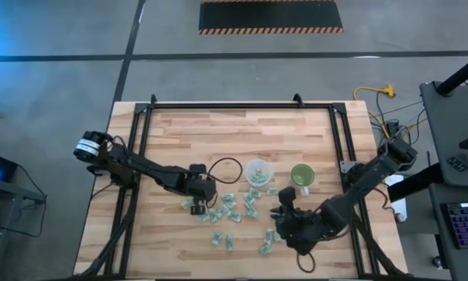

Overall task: Pick and place Stevia / Truvia into bins
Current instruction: Put the green stevia packet into the transparent container

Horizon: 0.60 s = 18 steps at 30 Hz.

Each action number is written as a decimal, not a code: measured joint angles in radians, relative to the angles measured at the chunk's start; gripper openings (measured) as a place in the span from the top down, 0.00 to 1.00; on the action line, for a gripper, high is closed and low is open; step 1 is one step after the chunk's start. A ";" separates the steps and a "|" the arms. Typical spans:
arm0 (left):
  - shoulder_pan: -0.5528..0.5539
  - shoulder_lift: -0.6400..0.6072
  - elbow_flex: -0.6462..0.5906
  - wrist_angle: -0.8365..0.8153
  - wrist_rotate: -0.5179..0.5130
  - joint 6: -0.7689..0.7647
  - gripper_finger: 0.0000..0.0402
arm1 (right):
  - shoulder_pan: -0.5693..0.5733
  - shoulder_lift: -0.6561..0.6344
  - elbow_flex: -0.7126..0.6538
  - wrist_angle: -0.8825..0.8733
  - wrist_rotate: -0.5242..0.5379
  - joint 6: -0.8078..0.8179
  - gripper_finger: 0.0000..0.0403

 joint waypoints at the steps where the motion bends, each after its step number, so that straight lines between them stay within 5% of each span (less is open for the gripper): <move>1: 0.000 0.000 0.015 0.013 -0.024 0.032 0.98 | 0.012 -0.011 -0.001 0.000 -0.027 0.020 0.83; 8: 0.006 -0.001 0.081 0.247 -0.225 0.351 0.98 | 0.080 -0.037 -0.004 0.004 -0.139 0.191 0.82; 18: 0.091 0.010 0.082 0.622 -0.132 0.562 0.98 | 0.145 -0.034 -0.022 0.004 -0.150 0.307 0.81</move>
